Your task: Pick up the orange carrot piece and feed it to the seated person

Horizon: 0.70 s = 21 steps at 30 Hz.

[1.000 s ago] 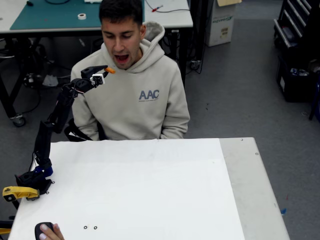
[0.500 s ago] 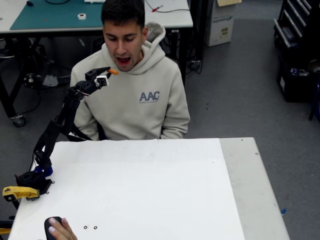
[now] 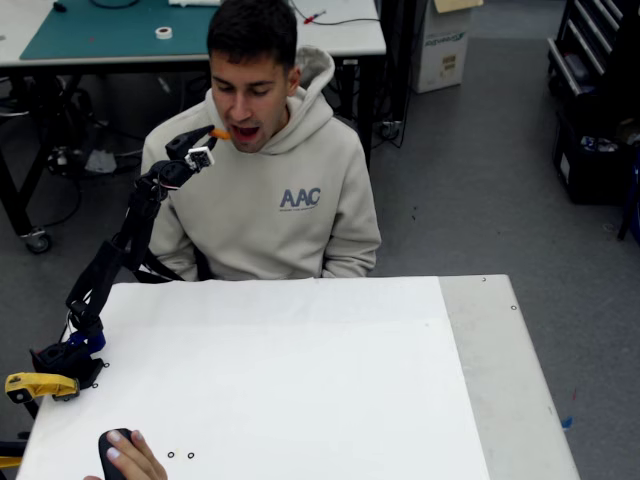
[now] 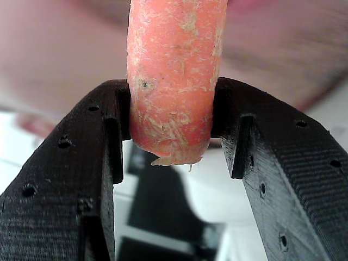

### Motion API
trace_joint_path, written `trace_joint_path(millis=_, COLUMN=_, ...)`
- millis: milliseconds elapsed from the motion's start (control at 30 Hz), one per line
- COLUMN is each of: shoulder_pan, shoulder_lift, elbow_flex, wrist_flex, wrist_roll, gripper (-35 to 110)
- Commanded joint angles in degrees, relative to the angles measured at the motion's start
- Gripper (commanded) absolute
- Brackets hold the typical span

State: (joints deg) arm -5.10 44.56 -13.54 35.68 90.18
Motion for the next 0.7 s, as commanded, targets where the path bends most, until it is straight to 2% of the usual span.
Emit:
trace_joint_path(millis=0, shoulder_pan=-0.35, shoulder_lift=0.70, elbow_flex=-5.45, wrist_flex=-4.92, wrist_roll=0.44, gripper=-2)
trace_joint_path(millis=667, shoulder_pan=-0.53, shoulder_lift=-0.09, elbow_flex=-5.45, wrist_flex=-5.98, wrist_roll=0.44, gripper=-2)
